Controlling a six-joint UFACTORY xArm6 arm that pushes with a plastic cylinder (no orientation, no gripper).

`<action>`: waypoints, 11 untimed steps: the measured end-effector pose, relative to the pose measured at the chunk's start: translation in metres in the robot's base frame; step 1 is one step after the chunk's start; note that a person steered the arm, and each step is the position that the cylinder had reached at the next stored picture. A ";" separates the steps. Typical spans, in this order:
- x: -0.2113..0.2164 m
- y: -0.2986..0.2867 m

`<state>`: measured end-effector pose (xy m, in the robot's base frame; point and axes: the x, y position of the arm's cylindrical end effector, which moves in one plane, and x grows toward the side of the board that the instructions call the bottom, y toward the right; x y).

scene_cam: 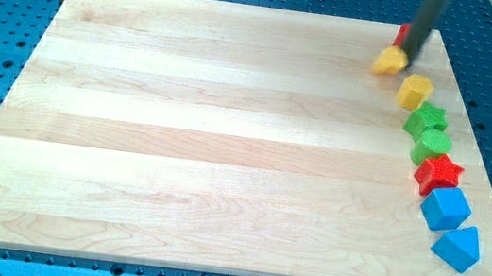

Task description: Slide the red circle to the top left of the yellow heart

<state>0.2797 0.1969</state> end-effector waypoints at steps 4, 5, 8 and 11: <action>0.031 0.064; 0.011 0.065; -0.021 -0.081; -0.083 -0.025</action>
